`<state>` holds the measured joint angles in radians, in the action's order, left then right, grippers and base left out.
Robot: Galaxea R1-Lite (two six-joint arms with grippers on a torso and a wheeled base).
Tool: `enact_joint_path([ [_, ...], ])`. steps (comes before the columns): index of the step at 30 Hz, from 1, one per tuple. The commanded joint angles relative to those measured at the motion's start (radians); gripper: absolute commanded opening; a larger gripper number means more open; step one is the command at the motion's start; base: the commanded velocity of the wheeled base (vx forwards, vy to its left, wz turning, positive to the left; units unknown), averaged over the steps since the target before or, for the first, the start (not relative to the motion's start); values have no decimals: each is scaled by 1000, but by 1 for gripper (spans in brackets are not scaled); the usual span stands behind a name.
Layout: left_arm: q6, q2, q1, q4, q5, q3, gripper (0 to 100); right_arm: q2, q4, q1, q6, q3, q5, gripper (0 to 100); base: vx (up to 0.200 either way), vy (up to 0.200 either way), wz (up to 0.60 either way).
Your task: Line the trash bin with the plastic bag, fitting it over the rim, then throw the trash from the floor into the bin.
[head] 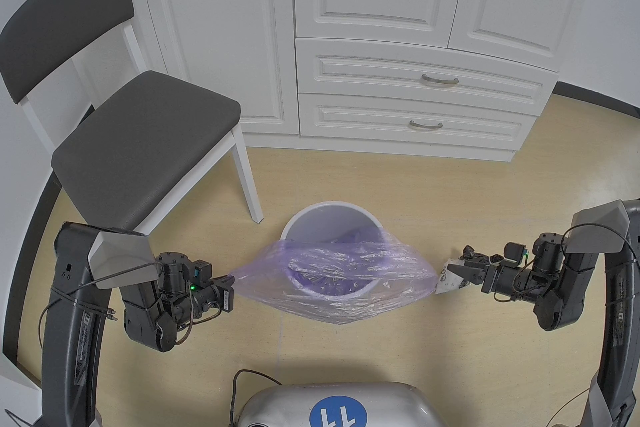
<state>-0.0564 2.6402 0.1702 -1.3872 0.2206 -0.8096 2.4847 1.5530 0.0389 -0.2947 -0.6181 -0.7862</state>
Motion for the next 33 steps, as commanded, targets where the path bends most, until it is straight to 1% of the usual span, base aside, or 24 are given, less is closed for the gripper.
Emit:
enact_joint_path([
  [1, 0, -2, 0, 1, 0, -2, 0, -38, 18, 18, 0, -6, 1, 100, 0, 0, 0],
  [3, 0, -2, 0, 1, 2, -2, 0, -43, 18, -13, 2, -45, 68, 100, 0, 0, 0],
  [4, 0, 0, 0, -1, 2, 0, 0, -49, 18, -45, 2, -58, 142, 100, 0, 0, 0],
  [6, 0, 0, 0, -1, 0, 0, 0, -67, 18, -114, 3, -88, 335, 100, 0, 0, 0],
  [8, -2, 0, 0, -3, 2, 1, 0, -96, 18, -183, 8, -103, 495, 100, 0, 0, 0],
  [9, -5, 1, 0, -6, 3, 1, 100, -124, 18, -220, 11, -100, 558, 100, 0, 0, 0],
  [11, -5, 6, 0, -32, 9, 9, 100, -176, 18, -281, 42, -95, 631, 100, 0, 0, 0],
  [13, -2, 18, 0, -99, 37, 23, 100, -207, 18, -344, 92, -92, 703, 100, 0, 0, 0],
  [14, -7, 30, 2, -144, 60, 29, 100, -213, 18, -378, 120, -94, 760, 100, 0, 0, 0],
  [15, -11, 29, 0, -156, 75, 36, 100, -213, 18, -407, 146, -95, 814, 100, 0, 0, 0],
  [16, -14, 26, 0, -156, 82, 40, 100, -213, 18, -416, 152, -97, 832, 100, 0, 0, 0],
  [17, -16, -17, -1, -144, 106, 86, 100, -208, 18, -465, 189, -100, 915, 100, 0, 0, 0],
  [18, -16, -71, -5, -142, 135, 127, 100, -208, 18, -496, 216, -91, 956, 100, 0, 0, 0],
  [19, -14, -111, -8, -141, 169, 159, 100, -205, 18, -518, 238, -88, 975, 100, 0, 0, 0],
  [20, -14, -155, -12, -141, 221, 202, 100, -199, 18, -539, 262, -81, 989, 100, 0, 0, 0],
  [22, -19, -244, -32, -139, 324, 285, 100, -184, 18, -571, 307, -58, 995, 100, 0, 0, 0],
  [23, -17, -289, -32, -133, 348, 314, 100, -175, 18, -583, 331, -48, 995, 100, 0, 0, 0],
  [24, -19, -325, -32, -130, 348, 336, 100, -165, 18, -594, 348, -35, 1001, 100, 0, 0, 0],
  [25, -19, -325, -32, -130, 348, 336, 100, -165, 18, -594, 348, -35, 1001, 100, 0, 0, 0],
  [26, -20, -393, -28, -121, 347, 365, 100, -150, 18, -622, 368, -22, 1021, 100, 0, 0, 0],
  [28, -23, -437, -21, -118, 347, 379, 100, -142, 18, -636, 371, -20, 1036, 100, 0, 0, 0],
  [30, -23, -506, -3, -119, 347, 408, 100, -130, 18, -654, 373, -25, 1061, 100, 0, 0, 0],
  [33, -23, -514, 51, -133, 344, 431, 100, -109, 18, -671, 374, -31, 1068, 100, 0, 0, 0],
])
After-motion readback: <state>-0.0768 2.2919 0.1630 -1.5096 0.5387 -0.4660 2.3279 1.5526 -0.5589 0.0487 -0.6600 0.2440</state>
